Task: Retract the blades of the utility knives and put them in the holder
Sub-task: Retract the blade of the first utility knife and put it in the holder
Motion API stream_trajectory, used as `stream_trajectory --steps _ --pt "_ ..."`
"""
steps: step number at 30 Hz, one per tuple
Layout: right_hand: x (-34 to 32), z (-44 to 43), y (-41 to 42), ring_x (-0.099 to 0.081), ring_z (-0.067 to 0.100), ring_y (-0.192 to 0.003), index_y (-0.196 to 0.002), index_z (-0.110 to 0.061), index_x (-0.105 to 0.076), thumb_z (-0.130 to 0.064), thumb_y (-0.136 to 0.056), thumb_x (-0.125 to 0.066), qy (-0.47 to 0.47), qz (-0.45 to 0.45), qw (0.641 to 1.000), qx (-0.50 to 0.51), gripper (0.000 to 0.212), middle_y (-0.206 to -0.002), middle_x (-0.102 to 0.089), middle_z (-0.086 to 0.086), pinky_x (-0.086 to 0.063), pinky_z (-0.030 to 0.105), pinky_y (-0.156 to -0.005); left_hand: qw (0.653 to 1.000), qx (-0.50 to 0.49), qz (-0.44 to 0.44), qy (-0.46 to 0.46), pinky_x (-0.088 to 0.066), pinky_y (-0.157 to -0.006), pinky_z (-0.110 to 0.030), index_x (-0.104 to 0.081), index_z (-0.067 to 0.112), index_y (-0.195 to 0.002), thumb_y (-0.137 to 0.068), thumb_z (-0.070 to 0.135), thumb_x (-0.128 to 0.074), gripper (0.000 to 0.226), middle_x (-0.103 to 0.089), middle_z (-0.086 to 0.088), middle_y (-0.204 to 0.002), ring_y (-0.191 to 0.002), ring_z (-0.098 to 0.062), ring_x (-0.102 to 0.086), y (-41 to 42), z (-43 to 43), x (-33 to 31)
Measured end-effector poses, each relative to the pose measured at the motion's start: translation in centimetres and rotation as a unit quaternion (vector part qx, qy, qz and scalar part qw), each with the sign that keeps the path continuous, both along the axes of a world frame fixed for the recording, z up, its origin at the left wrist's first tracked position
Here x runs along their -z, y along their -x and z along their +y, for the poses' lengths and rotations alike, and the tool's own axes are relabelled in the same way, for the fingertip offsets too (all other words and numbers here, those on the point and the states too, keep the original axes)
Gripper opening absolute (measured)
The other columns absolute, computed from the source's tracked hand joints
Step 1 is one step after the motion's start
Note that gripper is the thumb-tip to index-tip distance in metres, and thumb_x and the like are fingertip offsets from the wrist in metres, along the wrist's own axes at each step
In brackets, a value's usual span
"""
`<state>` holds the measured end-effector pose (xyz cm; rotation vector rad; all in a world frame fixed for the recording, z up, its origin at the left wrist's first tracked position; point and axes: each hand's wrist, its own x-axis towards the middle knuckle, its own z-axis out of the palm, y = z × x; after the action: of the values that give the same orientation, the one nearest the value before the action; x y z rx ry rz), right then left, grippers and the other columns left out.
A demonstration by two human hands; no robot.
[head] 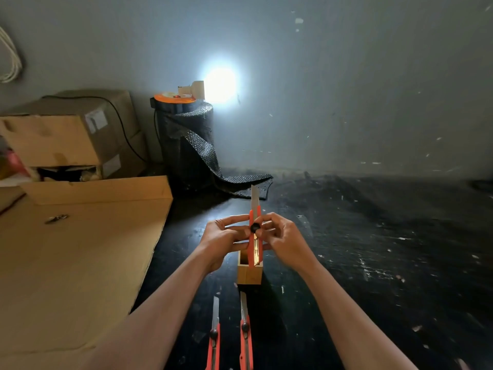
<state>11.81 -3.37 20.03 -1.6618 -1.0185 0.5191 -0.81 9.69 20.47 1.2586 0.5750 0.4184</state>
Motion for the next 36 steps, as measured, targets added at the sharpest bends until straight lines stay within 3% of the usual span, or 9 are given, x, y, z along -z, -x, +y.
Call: stream_trajectory --steps 8,15,18,22,25,29,31,33,36 --pt "1.1 -0.8 0.5 -0.076 0.027 -0.102 -0.109 -0.025 -0.069 -0.008 -0.097 -0.067 0.018 0.02 0.999 -0.019 0.021 -0.112 -0.075 0.009 -0.065 0.048 -0.085 1.0 -0.023 0.002 0.001 -0.065 -0.077 -0.04 -0.075 0.007 -0.115 -0.089 -0.012 -0.068 0.033 -0.082 -0.018 -0.097 -0.086 -0.032 -0.081 -0.5 0.4 -0.7" --pt "1.7 -1.2 1.3 -0.076 0.021 -0.097 -0.109 -0.021 -0.067 -0.01 -0.096 -0.069 0.023 0.0 1.0 -0.006 0.017 -0.112 -0.075 0.005 -0.065 0.029 -0.076 0.999 -0.033 0.006 -0.03 -0.066 -0.074 -0.039 -0.074 0.007 -0.118 -0.09 -0.012 -0.068 0.035 -0.083 -0.015 -0.095 -0.084 -0.03 -0.082 -0.9 0.6 -0.8" --pt "1.5 -1.1 1.7 -0.076 0.013 -0.09 -0.107 -0.026 -0.065 -0.012 -0.094 -0.073 0.016 -0.014 1.0 0.008 0.021 -0.105 -0.075 -0.005 -0.062 0.021 -0.071 0.999 -0.038 0.006 -0.036 -0.066 -0.078 -0.042 -0.073 0.008 -0.121 -0.09 -0.011 -0.068 0.036 -0.083 -0.015 -0.097 -0.088 -0.031 -0.082 -1.0 0.6 -0.6" --pt "1.3 -0.9 2.0 -0.072 0.011 -0.096 -0.111 -0.039 -0.059 -0.01 -0.095 -0.071 0.036 -0.057 0.998 0.019 0.035 -0.1 -0.066 -0.024 -0.063 0.025 -0.081 0.998 -0.042 -0.004 -0.051 -0.066 -0.076 -0.04 -0.073 0.008 -0.123 -0.09 -0.009 -0.071 0.037 -0.083 -0.015 -0.098 -0.087 -0.031 -0.082 -1.3 0.7 -1.1" --pt "1.1 -0.5 2.1 -0.071 0.014 -0.097 -0.107 -0.034 -0.059 -0.015 -0.094 -0.073 0.042 -0.066 0.996 0.044 0.027 -0.096 -0.064 -0.025 -0.061 0.024 -0.081 0.997 -0.041 -0.006 -0.063 -0.067 -0.075 -0.039 -0.073 0.009 -0.124 -0.089 -0.008 -0.072 0.038 -0.082 -0.013 -0.1 -0.086 -0.029 -0.082 -1.4 0.7 -1.4" --pt "0.4 -0.8 2.5 -0.068 -0.001 -0.086 -0.104 -0.038 -0.053 -0.027 -0.089 -0.078 0.038 -0.053 0.996 0.055 0.031 -0.091 -0.065 -0.026 -0.054 0.015 -0.073 0.997 -0.037 -0.009 -0.066 -0.067 -0.072 -0.036 -0.074 0.011 -0.121 -0.09 -0.01 -0.07 0.038 -0.083 -0.011 -0.095 -0.083 -0.028 -0.082 -1.5 0.4 -1.5" --pt "0.1 -1.1 2.6 -0.064 -0.008 -0.086 -0.111 -0.042 -0.053 -0.021 -0.092 -0.076 0.034 -0.088 0.995 0.038 0.037 -0.094 -0.062 -0.032 -0.051 0.012 -0.073 0.997 -0.039 -0.011 -0.066 -0.067 -0.073 -0.037 -0.073 0.01 -0.122 -0.09 -0.01 -0.07 0.038 -0.083 -0.014 -0.098 -0.084 -0.029 -0.082 -1.5 0.4 -1.5" --pt "0.0 -1.3 2.5 -0.063 -0.006 -0.088 -0.113 -0.04 -0.055 -0.012 -0.095 -0.071 0.04 -0.105 0.993 0.03 0.037 -0.095 -0.058 -0.034 -0.054 0.014 -0.078 0.997 -0.042 -0.012 -0.069 -0.067 -0.076 -0.04 -0.072 0.009 -0.125 -0.09 -0.009 -0.07 0.04 -0.082 -0.016 -0.102 -0.087 -0.03 -0.082 -1.6 0.6 -1.4" --pt "-0.1 -1.2 2.3 -0.065 0.0 -0.087 -0.109 -0.034 -0.055 -0.02 -0.095 -0.073 0.04 -0.078 0.995 0.047 0.027 -0.096 -0.062 -0.026 -0.057 0.017 -0.074 0.996 -0.039 -0.014 -0.074 -0.067 -0.078 -0.043 -0.072 0.008 -0.128 -0.09 -0.009 -0.07 0.041 -0.082 -0.016 -0.104 -0.088 -0.031 -0.082 -1.7 0.6 -1.5"
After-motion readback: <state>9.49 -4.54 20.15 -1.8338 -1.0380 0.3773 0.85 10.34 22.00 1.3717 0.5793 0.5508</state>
